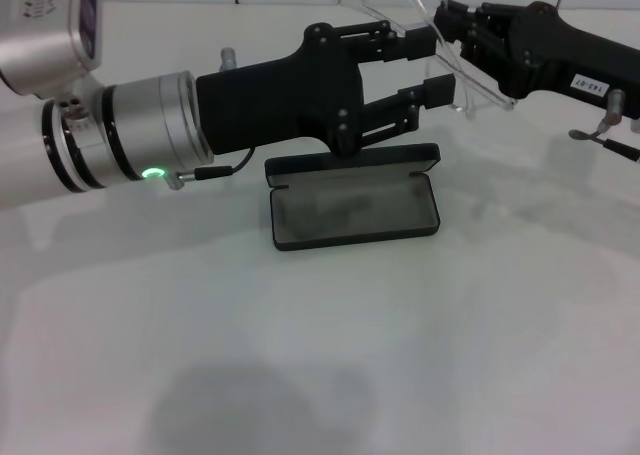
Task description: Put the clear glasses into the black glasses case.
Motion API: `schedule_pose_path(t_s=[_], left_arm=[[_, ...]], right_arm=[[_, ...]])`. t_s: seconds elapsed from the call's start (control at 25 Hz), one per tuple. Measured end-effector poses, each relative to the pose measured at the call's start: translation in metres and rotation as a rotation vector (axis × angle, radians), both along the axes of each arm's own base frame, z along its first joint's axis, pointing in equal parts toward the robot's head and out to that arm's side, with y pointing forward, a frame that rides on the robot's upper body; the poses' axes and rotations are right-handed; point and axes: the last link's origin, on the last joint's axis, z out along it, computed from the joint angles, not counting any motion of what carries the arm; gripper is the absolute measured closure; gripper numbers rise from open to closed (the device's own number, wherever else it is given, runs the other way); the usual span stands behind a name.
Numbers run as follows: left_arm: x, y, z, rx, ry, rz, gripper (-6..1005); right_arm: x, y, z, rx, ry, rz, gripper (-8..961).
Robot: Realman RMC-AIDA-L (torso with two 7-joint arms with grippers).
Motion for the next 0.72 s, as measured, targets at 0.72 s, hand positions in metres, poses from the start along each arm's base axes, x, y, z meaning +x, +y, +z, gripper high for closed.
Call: schedule_pose_path(t_s=[0.72], left_arm=[[-0.016, 0.001, 0.014, 0.054, -0.009, 0.037, 513]], right_arm=[[0.005, 0.003, 0.005, 0.042, -0.012, -0.021, 849]])
